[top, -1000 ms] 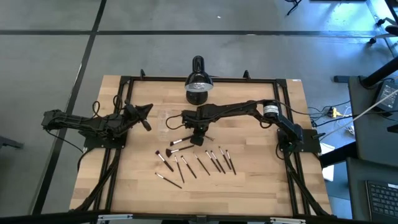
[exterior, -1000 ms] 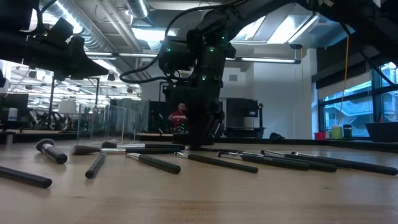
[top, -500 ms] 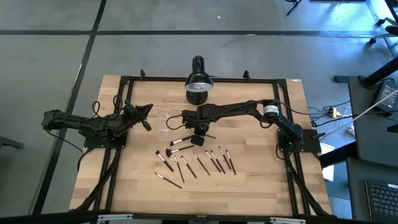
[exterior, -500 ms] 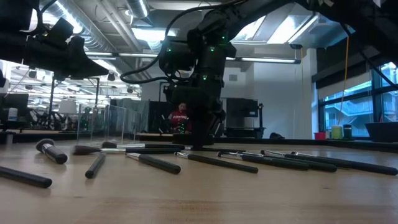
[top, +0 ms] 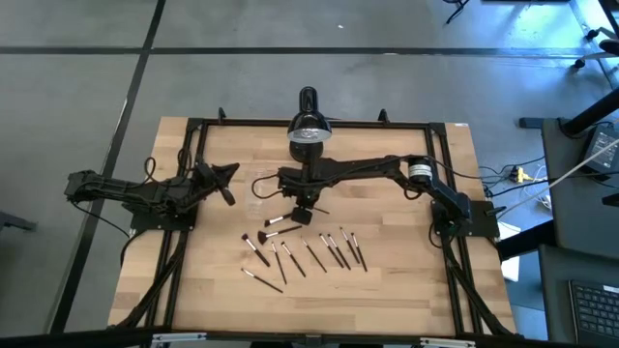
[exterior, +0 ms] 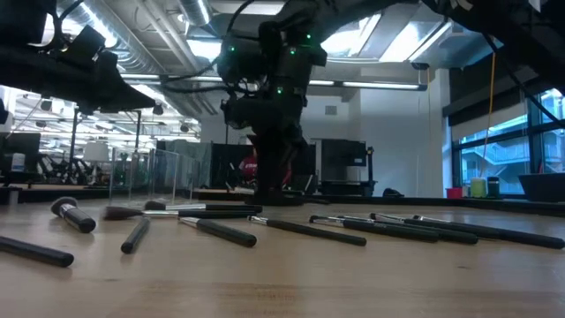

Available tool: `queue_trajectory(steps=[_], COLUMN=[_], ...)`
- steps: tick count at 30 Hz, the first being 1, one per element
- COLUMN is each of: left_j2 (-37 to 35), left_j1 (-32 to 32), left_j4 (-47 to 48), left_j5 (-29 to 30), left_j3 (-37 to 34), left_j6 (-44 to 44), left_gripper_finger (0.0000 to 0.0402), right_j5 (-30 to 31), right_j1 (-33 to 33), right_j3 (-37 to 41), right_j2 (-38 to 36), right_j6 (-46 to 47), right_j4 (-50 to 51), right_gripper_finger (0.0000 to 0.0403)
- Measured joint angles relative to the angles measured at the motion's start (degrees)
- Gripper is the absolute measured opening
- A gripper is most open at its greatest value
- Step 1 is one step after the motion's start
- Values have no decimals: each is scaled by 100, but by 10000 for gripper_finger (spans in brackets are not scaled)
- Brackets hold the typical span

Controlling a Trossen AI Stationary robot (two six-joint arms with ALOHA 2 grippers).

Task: Sort items
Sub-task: Put the eye liner brush into the transparent organizer

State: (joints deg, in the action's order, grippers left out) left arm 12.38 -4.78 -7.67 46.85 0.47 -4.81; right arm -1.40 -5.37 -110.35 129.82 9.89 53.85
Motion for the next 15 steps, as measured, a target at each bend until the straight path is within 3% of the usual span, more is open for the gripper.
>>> queue_trajectory(steps=[10, 15], left_j2=[0, 0], left_j1=[0, 0], left_j4=[177, 192], left_j5=[307, 281], left_j3=[0, 0], left_j6=[-239, -254], left_gripper_finger=[6, 6], right_j5=[73, 560], right_j1=[31, 163], right_j3=[-161, -161], right_j2=[-23, -138], right_j6=[17, -104], right_j4=[-522, -863], right_gripper_finger=[11, 11])
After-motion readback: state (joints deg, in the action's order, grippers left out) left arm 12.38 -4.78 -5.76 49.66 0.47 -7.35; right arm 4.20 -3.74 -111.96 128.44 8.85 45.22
